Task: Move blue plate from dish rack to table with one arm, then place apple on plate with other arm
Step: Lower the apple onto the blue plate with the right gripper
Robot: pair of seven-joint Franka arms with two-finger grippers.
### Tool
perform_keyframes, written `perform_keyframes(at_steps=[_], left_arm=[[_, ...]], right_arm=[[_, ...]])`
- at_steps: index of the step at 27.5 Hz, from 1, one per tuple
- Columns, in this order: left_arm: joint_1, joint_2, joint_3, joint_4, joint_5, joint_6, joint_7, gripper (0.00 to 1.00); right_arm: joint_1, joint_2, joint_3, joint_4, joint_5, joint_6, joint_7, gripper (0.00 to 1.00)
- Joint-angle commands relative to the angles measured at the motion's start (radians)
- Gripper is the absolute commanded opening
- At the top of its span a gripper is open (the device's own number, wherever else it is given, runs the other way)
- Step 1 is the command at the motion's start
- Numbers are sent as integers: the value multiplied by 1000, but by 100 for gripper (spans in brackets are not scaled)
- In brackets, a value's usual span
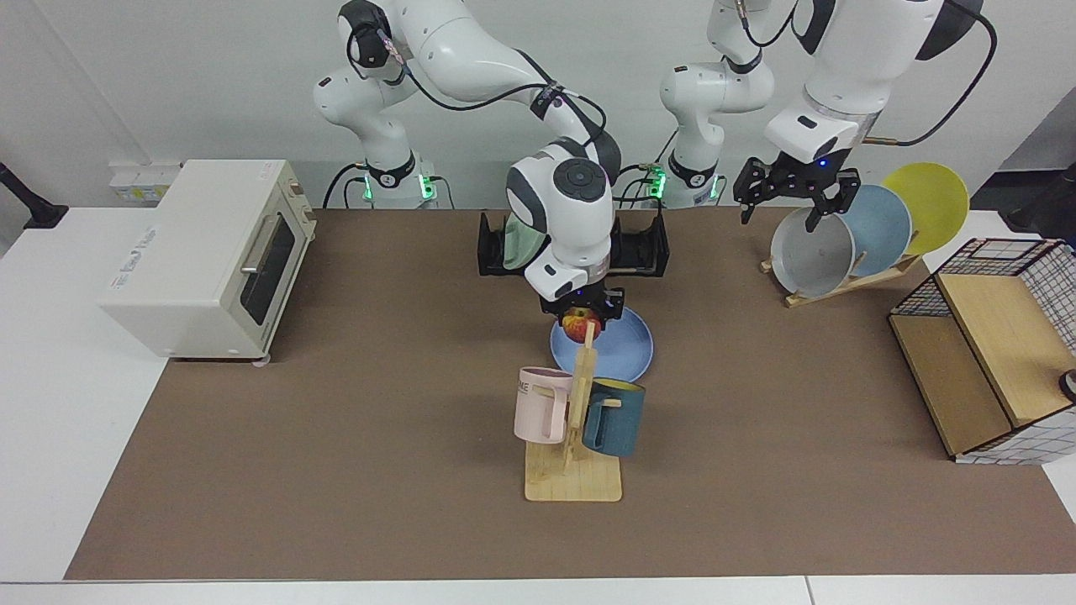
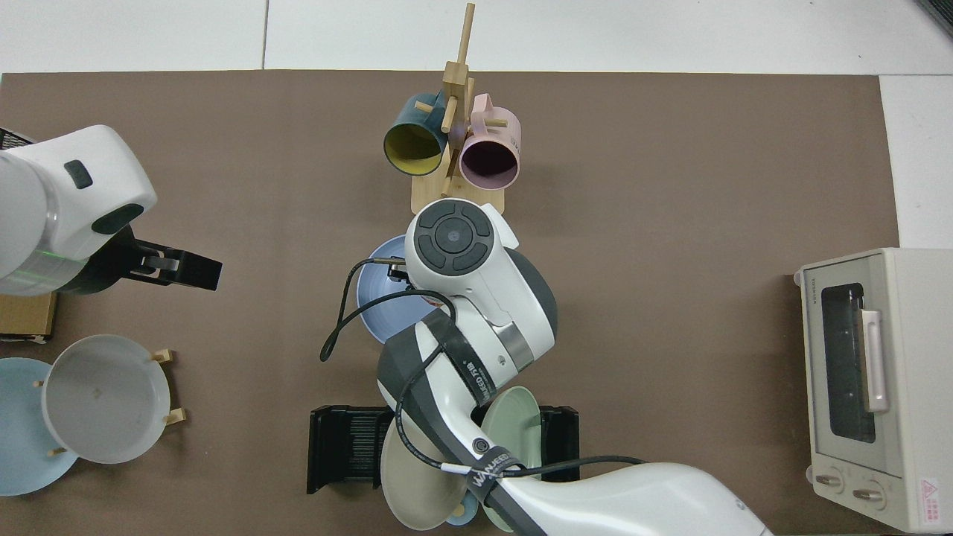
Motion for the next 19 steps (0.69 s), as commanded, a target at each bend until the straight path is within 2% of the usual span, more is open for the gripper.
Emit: perform_keyframes(at_steps=[1, 9, 10, 13, 14, 19], left_arm=[[18, 1, -5, 12, 7, -45, -6, 100], [22, -3, -8, 14, -4, -65, -6, 100], [24, -3, -7, 12, -5, -65, -6, 100], [27, -3, -8, 12, -5, -62, -7, 100], [25, -3, -10, 14, -5, -64, -7, 100], [27, -3, -11, 14, -5, -64, -7, 100]], right_arm=[[26, 54, -4, 32, 48, 47, 50, 0], [46, 108, -4, 38, 59, 75, 57, 0], [47, 109, -4, 37, 61, 87, 57, 8], [47, 109, -4, 30, 73, 96, 67, 72], [47, 109, -4, 30, 82, 95, 69, 100], [35, 80, -12, 38, 84, 35, 66, 100]])
